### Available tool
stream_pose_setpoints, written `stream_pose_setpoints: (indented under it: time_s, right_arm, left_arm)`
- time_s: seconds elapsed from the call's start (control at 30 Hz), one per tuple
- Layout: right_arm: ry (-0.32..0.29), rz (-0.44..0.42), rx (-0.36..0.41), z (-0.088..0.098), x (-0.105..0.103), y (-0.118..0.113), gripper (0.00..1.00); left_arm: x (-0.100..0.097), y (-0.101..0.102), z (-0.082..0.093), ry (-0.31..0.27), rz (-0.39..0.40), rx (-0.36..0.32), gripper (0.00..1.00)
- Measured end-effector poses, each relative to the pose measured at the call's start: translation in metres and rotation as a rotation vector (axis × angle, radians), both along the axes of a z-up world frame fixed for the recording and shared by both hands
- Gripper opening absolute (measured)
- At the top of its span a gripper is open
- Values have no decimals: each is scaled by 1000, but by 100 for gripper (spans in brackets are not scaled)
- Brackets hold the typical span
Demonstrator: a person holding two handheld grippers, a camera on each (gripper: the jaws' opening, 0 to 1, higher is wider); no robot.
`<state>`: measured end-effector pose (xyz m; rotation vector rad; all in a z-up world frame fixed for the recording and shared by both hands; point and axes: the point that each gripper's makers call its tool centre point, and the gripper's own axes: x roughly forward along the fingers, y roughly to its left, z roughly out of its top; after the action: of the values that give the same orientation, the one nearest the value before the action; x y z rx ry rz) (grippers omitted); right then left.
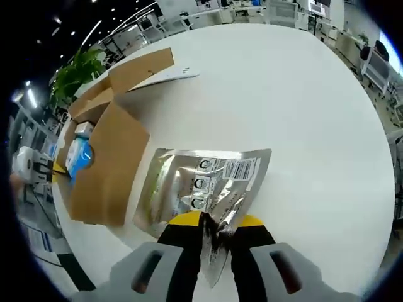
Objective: Operate the shoe box by opening the lid, removing the specified soft item, and placing it in the target area until the item is outside and the box remains undamaged.
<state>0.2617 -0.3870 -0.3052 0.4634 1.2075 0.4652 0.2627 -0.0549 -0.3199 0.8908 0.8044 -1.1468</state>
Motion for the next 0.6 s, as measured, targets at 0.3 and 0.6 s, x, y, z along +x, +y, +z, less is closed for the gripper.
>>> stream_pose_setpoints:
  time_s: [0.3, 0.6]
  right_arm:
    - [-123, 36, -321, -39, 28, -41, 20]
    - [-126, 65, -411, -48, 22, -45, 24]
  left_arm:
    - [0, -1, -1, 3, -1, -4, 4]
    - [-1, -2, -1, 3, -10, -12, 4]
